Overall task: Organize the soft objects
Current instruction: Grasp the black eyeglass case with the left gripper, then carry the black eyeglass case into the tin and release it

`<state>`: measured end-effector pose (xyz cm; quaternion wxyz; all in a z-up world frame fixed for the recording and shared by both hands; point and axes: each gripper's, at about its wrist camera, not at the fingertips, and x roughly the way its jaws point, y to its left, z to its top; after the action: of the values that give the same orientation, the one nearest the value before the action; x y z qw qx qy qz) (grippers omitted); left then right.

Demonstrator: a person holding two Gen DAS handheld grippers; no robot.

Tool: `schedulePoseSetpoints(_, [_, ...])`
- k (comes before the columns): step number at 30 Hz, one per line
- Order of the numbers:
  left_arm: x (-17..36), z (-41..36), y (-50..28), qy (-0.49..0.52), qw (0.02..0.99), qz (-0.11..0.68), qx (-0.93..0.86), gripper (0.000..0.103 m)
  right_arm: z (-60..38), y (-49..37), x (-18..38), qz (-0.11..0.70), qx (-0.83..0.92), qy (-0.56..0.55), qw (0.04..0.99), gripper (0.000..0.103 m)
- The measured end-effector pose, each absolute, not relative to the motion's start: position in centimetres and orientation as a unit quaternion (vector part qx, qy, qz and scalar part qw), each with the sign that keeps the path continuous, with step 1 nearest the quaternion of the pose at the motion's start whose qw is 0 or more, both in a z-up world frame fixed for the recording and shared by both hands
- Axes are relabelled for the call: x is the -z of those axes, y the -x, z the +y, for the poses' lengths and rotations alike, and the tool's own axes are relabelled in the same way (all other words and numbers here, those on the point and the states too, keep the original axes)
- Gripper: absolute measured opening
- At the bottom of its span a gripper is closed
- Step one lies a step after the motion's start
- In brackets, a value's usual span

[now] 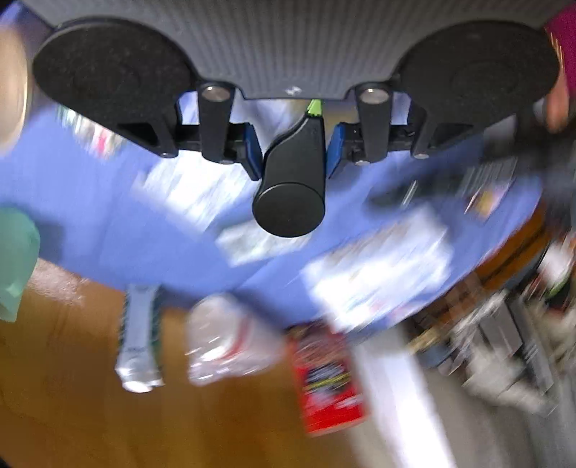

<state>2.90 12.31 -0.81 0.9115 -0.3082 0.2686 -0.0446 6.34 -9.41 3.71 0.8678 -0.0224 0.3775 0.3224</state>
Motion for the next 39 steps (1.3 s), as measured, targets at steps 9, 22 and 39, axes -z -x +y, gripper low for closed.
schedulePoseSetpoints(9, [-0.4,7.5,1.0,0.195,0.909,0.327,0.173,0.056,-8.9,3.9,-0.6,0.343,-0.359,0.134,0.858,0.045])
schedulePoseSetpoints(22, [0.3,3.0,2.2,0.159,0.889,0.365,0.225,0.044,-11.0,7.5,0.5,0.298,-0.338,0.106,0.886,0.04])
schedulePoseSetpoints(39, [-1.6,-16.5,0.4,0.001,0.85,0.383,0.361,0.047,-24.2,14.2,0.9,0.279,-0.164,-0.033,0.946,0.04])
